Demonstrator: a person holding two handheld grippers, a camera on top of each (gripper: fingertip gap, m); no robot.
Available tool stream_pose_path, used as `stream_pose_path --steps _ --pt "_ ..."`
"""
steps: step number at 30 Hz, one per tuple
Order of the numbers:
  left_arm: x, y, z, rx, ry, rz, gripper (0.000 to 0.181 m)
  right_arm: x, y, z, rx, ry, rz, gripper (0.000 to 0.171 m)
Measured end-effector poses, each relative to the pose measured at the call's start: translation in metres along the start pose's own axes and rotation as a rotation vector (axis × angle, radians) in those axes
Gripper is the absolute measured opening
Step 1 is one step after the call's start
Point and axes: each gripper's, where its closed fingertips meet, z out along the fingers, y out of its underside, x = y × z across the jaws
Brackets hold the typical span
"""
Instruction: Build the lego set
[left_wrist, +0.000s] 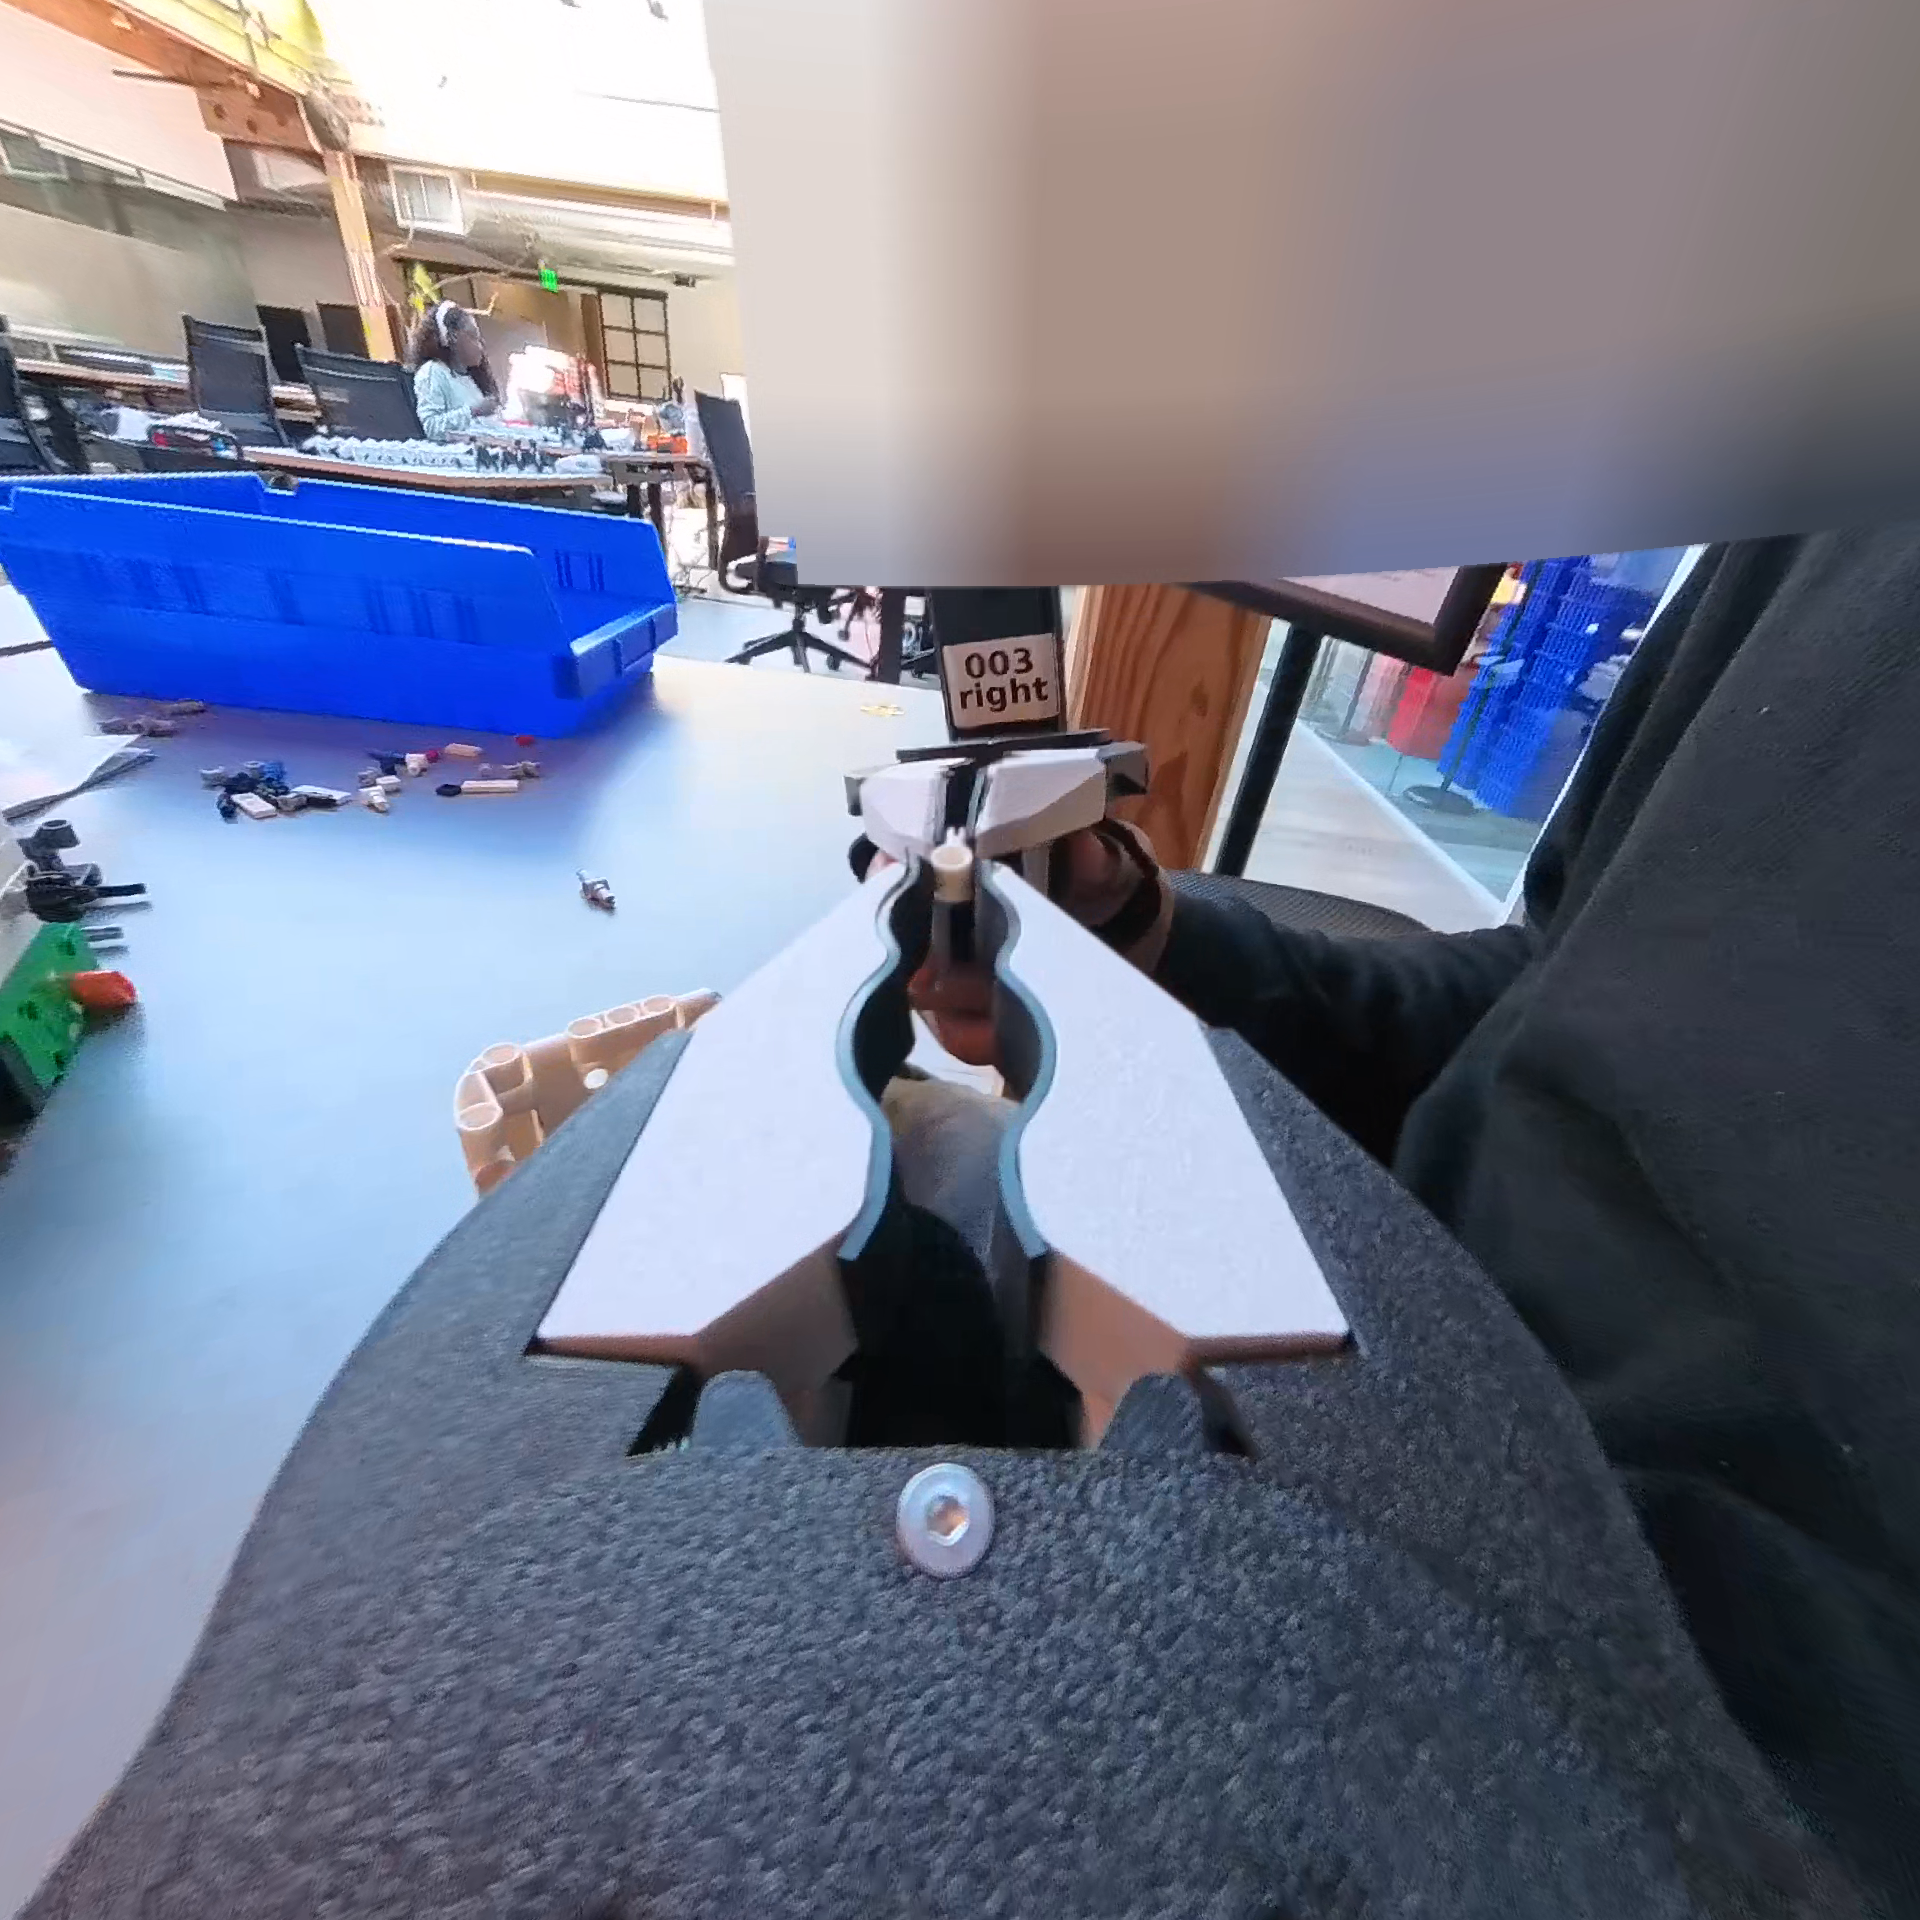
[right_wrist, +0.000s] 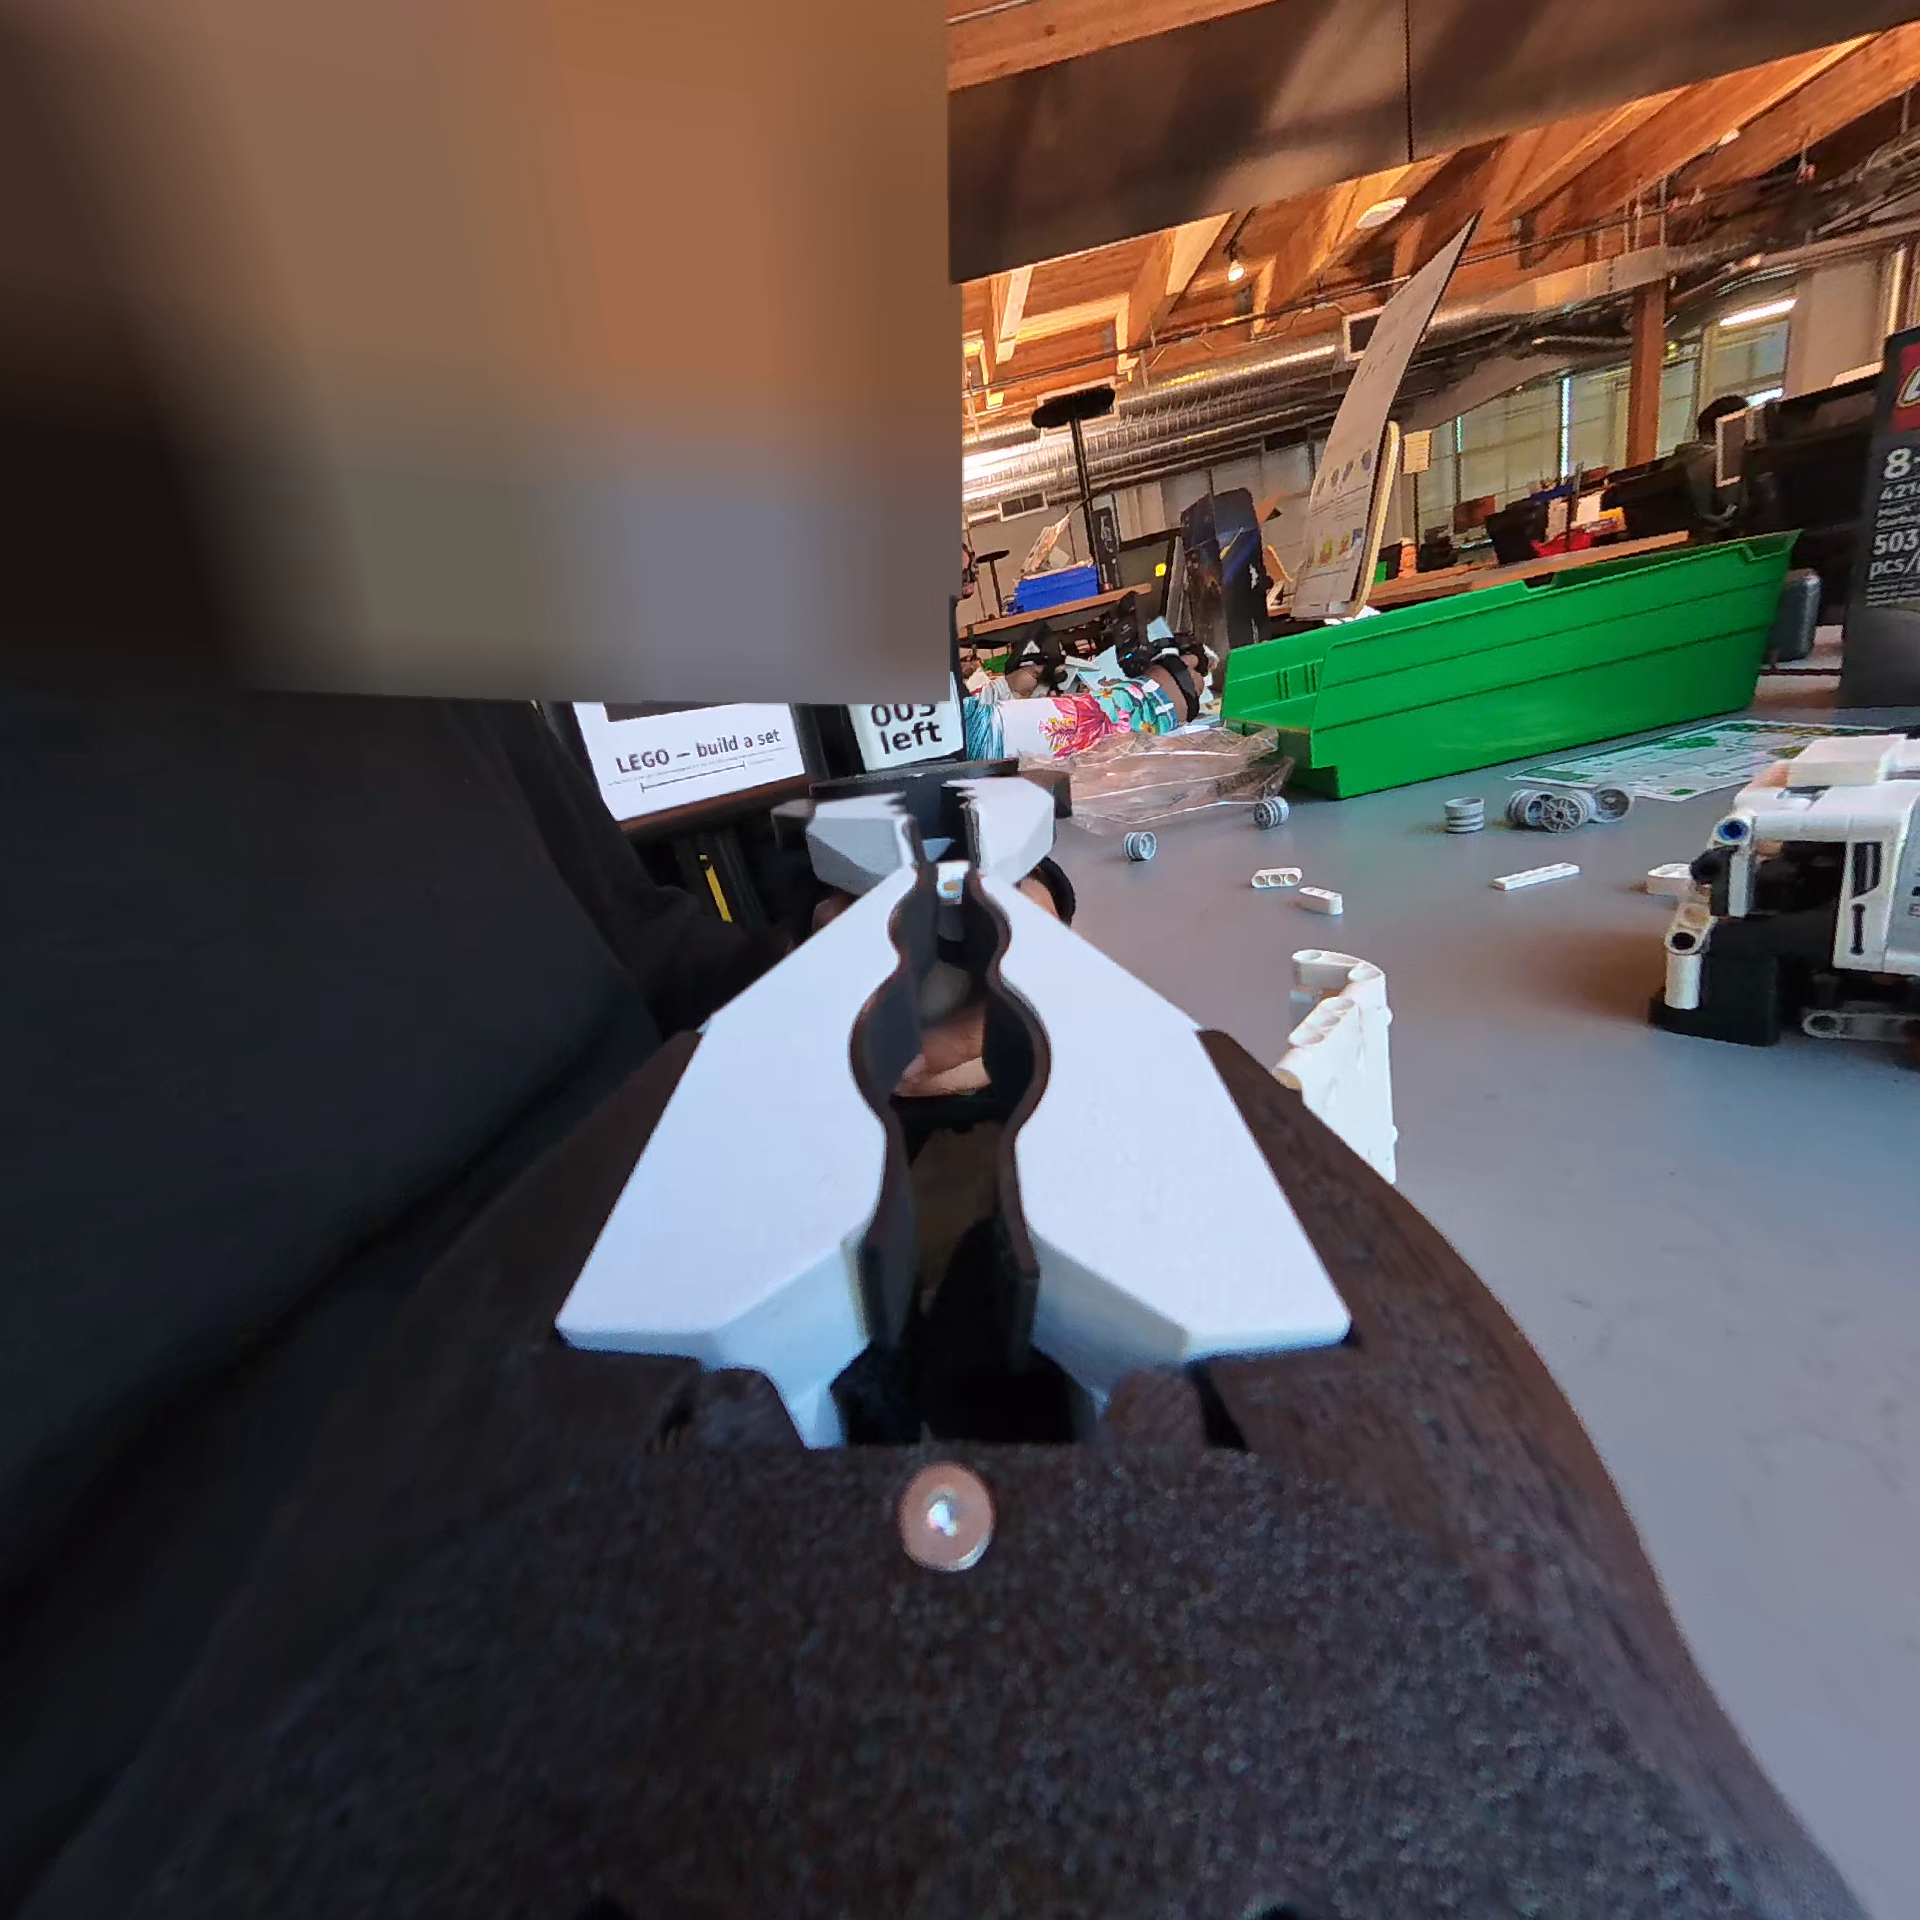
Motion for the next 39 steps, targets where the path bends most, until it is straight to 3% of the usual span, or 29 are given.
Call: stream_pose_path --steps 7,11,16,18,30,39 --pt "-0.008 -0.004 -0.005 -0.002 -0.08 0.125 0.005 0.008 0.001 0.0 0.014 0.025 0.063 0.008" --pt "-0.011 0.0 -0.01 -0.095 -0.199 0.497 0.006 0.011 -0.003 -0.003 0.016 0.0 0.213 0.019" --pt "-0.011 0.01 -0.01 -0.21 -0.326 0.862 0.006 0.008 0.016 0.007 -0.073 -0.043 0.33 0.014" --pt "-0.011 0.011 -0.011 -0.215 -0.335 0.879 0.006 0.004 0.015 0.007 -0.064 -0.075 0.336 0.005" --pt "-0.007 0.01 -0.012 -0.227 -0.339 0.946 0.006 0.001 0.014 0.006 -0.051 -0.113 0.369 0.003" --pt "0.002 0.001 -0.012 -0.142 -0.292 0.864 0.006 -0.008 0.008 0.008 0.018 -0.268 0.573 0.002"
